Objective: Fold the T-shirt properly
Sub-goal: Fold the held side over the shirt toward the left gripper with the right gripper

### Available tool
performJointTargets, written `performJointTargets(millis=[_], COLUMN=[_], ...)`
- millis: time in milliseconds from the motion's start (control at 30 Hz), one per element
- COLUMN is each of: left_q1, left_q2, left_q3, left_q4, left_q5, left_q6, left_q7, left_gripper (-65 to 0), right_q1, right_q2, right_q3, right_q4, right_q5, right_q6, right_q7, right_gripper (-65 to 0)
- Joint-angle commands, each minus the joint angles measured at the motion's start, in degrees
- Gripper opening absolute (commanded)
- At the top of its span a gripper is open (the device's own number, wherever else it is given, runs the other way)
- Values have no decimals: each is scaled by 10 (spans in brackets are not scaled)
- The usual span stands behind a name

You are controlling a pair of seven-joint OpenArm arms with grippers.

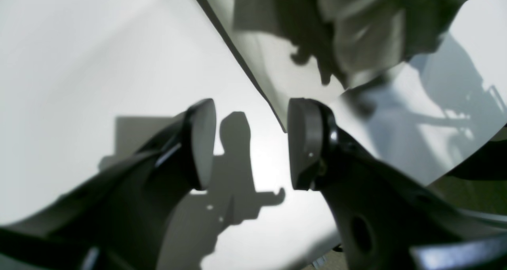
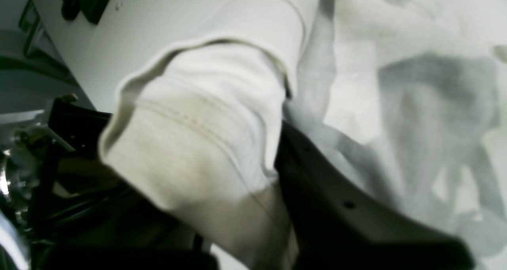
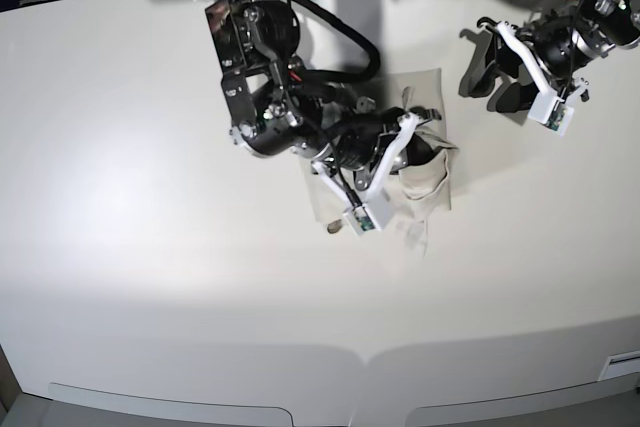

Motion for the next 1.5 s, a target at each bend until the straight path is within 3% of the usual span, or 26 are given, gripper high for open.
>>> performJointTargets(millis=[0,300,400,533,767,933,1100,1333,1467], left_q1=[0,0,0,0,0,1,28,38,38], left_q2=[-7,-7,-7,-7,-17,-18,-18,-16,-16], left_q3=[-3,-3,-3,-3,-22,-105,-164,-169,-169], left_q4=[9,9,9,9,10,10,10,10,10], left_q5=[-8,-9,-9,-9,-9,-18,-74,-90,-90], left_q6=[-4,-4,-4,-3,-3,8,9,9,9], left_q7=[-13,-13,-13,-5,13,13,5,4,5], left_gripper=[-360,-360,-360,-360,-360,-360,-360,-360,-360], right_q1=[10,11,11,14,36,76,129,146,146], right_q2=[-6,-6,-6,-6,-6,-6,-6,-6,-6], right_q3=[-7,-48,-76,-104,-112,-111,-111,-111,-111], right_q4=[0,-49,-51,-52,-51,-51,-51,-62,-112], right_q5=[6,-13,15,52,64,63,58,24,13], right_q6=[2,3,3,16,20,20,20,-5,-4], right_q7=[23,119,146,180,176,176,158,69,66], right_gripper=[-650,-638,-451,-421,-421,-421,-421,-421,-384])
